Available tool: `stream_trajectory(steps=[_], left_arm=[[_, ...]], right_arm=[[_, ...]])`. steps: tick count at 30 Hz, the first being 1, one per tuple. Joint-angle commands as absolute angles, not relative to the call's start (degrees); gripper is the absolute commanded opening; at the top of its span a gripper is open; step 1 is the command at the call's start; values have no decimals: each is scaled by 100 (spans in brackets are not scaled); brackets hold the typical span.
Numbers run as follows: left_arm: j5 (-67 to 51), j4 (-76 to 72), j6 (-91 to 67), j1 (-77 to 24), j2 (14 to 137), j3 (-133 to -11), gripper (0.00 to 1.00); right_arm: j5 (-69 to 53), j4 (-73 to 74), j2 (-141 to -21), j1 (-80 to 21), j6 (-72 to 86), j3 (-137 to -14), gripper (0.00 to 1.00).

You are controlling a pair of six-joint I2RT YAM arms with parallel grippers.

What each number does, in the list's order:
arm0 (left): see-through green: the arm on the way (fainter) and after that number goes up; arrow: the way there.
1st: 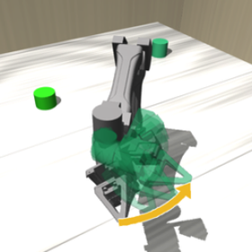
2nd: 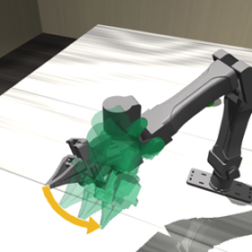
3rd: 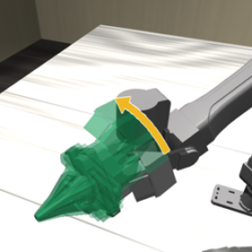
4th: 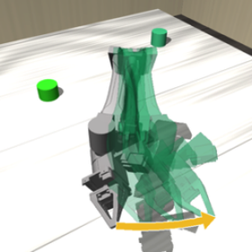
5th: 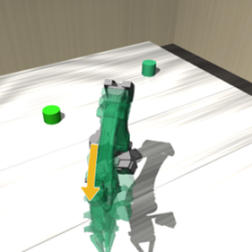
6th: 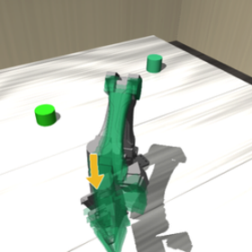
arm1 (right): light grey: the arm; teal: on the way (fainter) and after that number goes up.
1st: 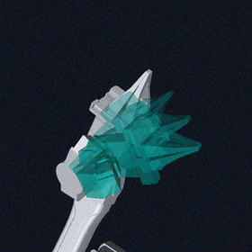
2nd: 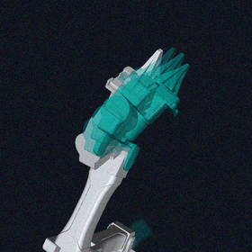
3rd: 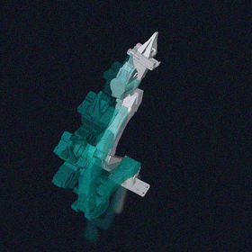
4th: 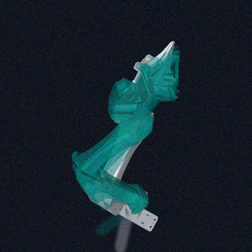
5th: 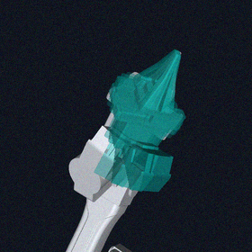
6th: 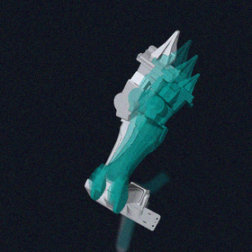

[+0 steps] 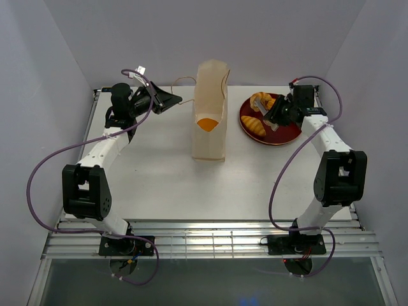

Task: Place the fake bread into the paper bag

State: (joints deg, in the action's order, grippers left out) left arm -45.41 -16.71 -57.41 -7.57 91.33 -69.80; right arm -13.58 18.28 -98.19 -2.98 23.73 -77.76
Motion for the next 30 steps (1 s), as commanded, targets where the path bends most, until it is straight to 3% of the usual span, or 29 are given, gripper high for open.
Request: stream_trajectory(steps=[1,12,30], left_arm=[[-4456,-1679,-5669,-729,8789,-6952,0],[-4272,-1679,-5642,-729,8780,-6803,0],[-4465,-1687,-5678,-879,9141,-7005,0]], right_arm=[[-1397,1714,-9317,-264,2250,-7726,38],[-1924,1661,-7894,-299,2487,-7313,38],[-2478,1574,-6206,-1239,2821,-8068,38]])
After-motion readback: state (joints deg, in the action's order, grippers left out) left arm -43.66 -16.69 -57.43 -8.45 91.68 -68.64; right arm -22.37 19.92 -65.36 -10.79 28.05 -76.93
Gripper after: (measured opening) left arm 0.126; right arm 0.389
